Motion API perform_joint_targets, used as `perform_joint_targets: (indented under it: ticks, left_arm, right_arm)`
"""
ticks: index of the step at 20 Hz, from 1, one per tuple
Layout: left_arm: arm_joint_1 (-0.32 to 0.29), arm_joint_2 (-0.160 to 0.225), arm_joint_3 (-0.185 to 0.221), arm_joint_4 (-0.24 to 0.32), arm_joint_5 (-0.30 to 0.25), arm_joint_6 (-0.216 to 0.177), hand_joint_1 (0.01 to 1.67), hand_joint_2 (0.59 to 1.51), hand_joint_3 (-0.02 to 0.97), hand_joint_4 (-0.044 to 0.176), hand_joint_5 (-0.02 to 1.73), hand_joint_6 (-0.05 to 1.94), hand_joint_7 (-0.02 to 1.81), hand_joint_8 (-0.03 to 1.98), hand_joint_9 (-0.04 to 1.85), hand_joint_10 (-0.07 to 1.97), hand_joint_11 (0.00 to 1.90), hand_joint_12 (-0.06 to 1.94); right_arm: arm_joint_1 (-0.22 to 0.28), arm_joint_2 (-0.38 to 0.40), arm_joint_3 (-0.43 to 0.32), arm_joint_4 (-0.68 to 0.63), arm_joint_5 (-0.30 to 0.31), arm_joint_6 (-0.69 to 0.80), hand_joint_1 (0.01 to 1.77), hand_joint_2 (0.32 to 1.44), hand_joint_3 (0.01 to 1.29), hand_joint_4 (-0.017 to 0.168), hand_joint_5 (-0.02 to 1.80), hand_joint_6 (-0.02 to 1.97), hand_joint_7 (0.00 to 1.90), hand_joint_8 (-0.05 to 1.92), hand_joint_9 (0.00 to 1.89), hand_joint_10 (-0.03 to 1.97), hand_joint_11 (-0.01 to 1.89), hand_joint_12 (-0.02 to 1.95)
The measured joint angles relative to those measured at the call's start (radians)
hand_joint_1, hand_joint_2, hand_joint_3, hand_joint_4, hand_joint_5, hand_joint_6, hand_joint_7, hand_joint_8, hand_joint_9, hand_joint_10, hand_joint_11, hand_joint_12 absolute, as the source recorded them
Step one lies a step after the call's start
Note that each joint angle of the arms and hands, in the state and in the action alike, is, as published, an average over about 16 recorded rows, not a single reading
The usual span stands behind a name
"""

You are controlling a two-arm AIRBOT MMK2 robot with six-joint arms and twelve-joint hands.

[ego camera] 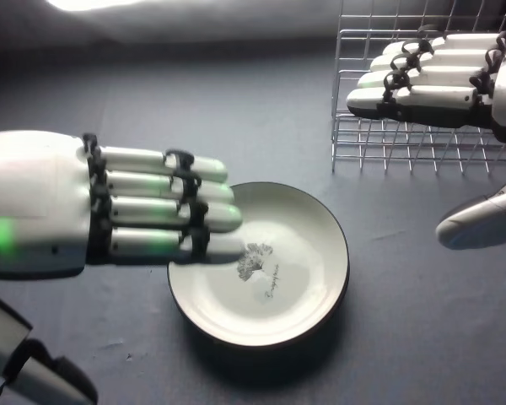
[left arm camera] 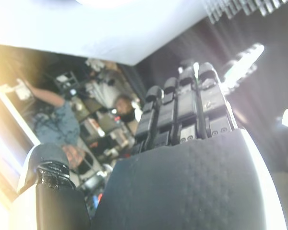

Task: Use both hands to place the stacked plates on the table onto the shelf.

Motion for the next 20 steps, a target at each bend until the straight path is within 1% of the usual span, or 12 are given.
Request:
perform_joint_targets:
  ticks: [2, 6, 8, 12, 14, 17, 20]
  left_arm:
    - [-0.013, -0.006, 0.014, 0.036, -0.009, -0.035, 0.02, 0.992, 0.064, 0.001, 0.02, 0.02, 0.02, 0.01, 0.02, 0.01, 0.02, 0.01]
    - [-0.046, -0.028, 0.055, 0.131, -0.039, -0.105, 0.02, 0.993, 0.060, 0.001, 0.02, 0.02, 0.02, 0.01, 0.02, 0.01, 0.02, 0.01]
    - [-0.065, -0.045, 0.082, 0.178, -0.056, -0.135, 0.02, 0.993, 0.055, 0.000, 0.02, 0.02, 0.02, 0.01, 0.02, 0.01, 0.02, 0.01]
    - [-0.097, -0.091, 0.147, 0.272, -0.089, -0.180, 0.02, 0.995, 0.048, 0.000, 0.02, 0.02, 0.02, 0.01, 0.02, 0.01, 0.02, 0.01]
    - [-0.113, -0.114, 0.179, 0.327, -0.102, -0.197, 0.02, 0.995, 0.045, 0.000, 0.02, 0.02, 0.02, 0.01, 0.02, 0.01, 0.02, 0.01]
    - [-0.131, -0.151, 0.225, 0.403, -0.122, -0.200, 0.01, 0.995, 0.041, 0.001, 0.02, 0.02, 0.02, 0.01, 0.02, 0.01, 0.02, 0.01]
    - [-0.141, -0.187, 0.270, 0.450, -0.131, -0.198, 0.01, 0.995, 0.037, 0.002, 0.02, 0.02, 0.02, 0.01, 0.02, 0.01, 0.02, 0.01]
  right_arm:
    - [-0.008, 0.000, 0.007, -0.008, 0.018, 0.000, 0.03, 1.04, 0.02, 0.000, 0.02, 0.02, 0.02, 0.02, 0.01, 0.00, 0.02, 0.02]
    - [-0.027, -0.003, 0.031, -0.035, 0.070, 0.000, 0.03, 1.03, 0.02, 0.000, 0.02, 0.02, 0.02, 0.02, 0.01, 0.00, 0.02, 0.02]
    - [-0.037, -0.008, 0.048, -0.055, 0.105, 0.000, 0.03, 1.03, 0.02, 0.000, 0.02, 0.02, 0.02, 0.02, 0.01, 0.00, 0.02, 0.02]
    - [-0.057, -0.023, 0.087, -0.096, 0.191, 0.001, 0.04, 1.02, 0.02, 0.002, 0.02, 0.02, 0.02, 0.02, 0.01, 0.00, 0.02, 0.02]
    - [-0.068, -0.032, 0.108, -0.118, 0.239, 0.001, 0.04, 1.02, 0.02, 0.004, 0.02, 0.02, 0.02, 0.02, 0.01, 0.00, 0.02, 0.02]
    - [-0.087, -0.046, 0.141, -0.149, 0.309, 0.002, 0.05, 1.01, 0.02, 0.006, 0.02, 0.02, 0.02, 0.02, 0.01, 0.00, 0.02, 0.02]
    - [-0.105, -0.060, 0.170, -0.171, 0.366, 0.002, 0.05, 1.00, 0.02, 0.006, 0.02, 0.02, 0.02, 0.02, 0.01, 0.00, 0.02, 0.02]
